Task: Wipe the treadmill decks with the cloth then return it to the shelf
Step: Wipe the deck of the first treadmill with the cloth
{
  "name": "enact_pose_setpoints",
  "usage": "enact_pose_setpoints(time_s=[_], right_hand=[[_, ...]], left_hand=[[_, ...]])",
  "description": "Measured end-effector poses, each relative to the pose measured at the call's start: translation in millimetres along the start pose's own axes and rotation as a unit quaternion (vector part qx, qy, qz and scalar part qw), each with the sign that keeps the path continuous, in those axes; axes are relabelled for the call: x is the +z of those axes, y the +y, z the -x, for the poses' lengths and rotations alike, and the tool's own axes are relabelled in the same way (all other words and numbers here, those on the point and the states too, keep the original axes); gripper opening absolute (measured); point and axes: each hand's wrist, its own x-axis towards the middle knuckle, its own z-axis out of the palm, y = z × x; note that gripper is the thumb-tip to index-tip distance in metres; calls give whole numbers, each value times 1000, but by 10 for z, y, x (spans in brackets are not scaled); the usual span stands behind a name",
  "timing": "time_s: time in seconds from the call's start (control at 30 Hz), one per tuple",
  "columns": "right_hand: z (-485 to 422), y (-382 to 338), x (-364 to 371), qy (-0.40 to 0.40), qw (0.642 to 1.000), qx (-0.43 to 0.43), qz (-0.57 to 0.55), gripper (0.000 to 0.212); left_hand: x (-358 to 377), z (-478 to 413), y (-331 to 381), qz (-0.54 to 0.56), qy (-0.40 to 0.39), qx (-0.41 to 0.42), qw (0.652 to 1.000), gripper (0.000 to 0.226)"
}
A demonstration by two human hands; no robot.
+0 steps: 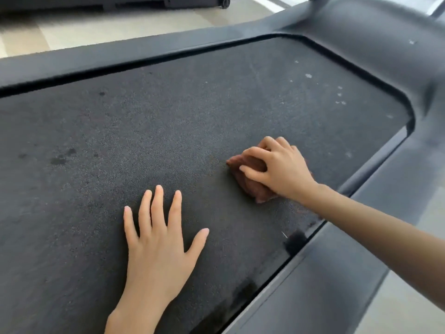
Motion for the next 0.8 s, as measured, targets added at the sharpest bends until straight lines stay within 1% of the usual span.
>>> enact_pose_setpoints(time_s=[0.07,0.13,0.17,0.2,0.23,0.27,0.37,0.43,0.5,0.53,0.57,0.6,0.67,0.73,0.77,0.8], right_hand=[[-89,461,-33,11,993,110,28,38],[-122,844,-95,16,974,223,34,41],[-116,952,-109,20,963,268,29,42],[-97,993,-107,24,956,292,27,44],[-59,971,-93,24,955,292,36,45],[-3,899,-70,22,961,272,53,46],[254,569,-47,15,983,160,85,51],[429,416,-69,26,994,81,74,50],[523,406,-91,21,998,22,49,47],[517,484,-114,11,999,12,42,45],[491,609,-140,3,999,25,43,44],[453,767,-155,0,997,59,49,42],[377,1128,-203,0,983,172,65,40],[322,1349,-257,-2,952,300,52,42],[298,1368,-260,1,940,339,45,44],[276,1325,-248,-2,934,353,48,45]], left_hand=[[-10,-4,-5,4,-4,0,1000,84],[-28,-13,13,10,-11,-5,1000,88],[-37,-24,36,14,-13,-5,1000,88],[-56,-46,79,16,-15,2,1000,86],[-71,-80,136,14,-16,16,1000,84],[-81,-134,211,9,-21,34,999,83],[-47,-381,489,8,-22,86,996,77],[19,-583,667,18,-12,115,993,72],[104,-734,825,21,-11,136,990,71],[149,-782,895,16,-13,146,989,71],[196,-810,953,6,-14,156,988,71],[237,-825,996,-3,-14,163,986,71],[289,-825,1036,-13,-3,173,985,72],[303,-797,1041,-11,9,178,984,75],[302,-790,1040,-10,12,179,984,77],[299,-782,1042,-10,12,179,984,79]])
